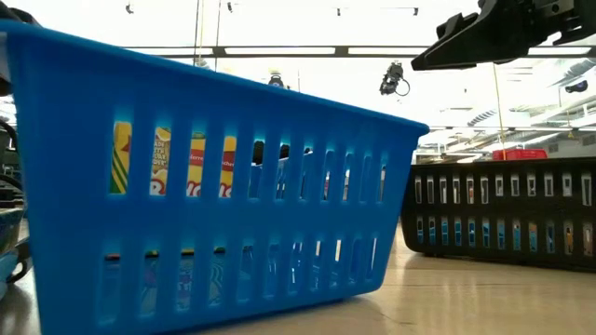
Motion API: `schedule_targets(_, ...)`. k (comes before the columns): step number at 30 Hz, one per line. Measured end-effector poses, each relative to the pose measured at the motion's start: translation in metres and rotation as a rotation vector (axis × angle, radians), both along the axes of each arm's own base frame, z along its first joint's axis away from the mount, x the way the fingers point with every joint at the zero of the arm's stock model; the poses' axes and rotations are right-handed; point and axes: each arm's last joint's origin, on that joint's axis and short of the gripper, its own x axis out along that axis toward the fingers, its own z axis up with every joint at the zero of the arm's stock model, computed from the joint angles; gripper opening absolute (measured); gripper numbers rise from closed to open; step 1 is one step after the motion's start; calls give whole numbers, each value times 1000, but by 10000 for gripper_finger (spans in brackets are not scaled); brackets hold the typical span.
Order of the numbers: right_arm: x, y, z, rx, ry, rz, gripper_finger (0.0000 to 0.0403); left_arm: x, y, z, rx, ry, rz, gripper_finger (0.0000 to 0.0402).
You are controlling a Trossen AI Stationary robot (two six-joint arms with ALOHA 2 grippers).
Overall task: Pick & Place Office Desk Supplies
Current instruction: Put the orange rubber band into the black bin
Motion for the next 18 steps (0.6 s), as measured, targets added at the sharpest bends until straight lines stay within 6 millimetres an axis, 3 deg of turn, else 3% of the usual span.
schedule_targets(18, 0, 0, 0, -57, 2, 25, 151, 7, 9, -1, -44, 45, 86, 210)
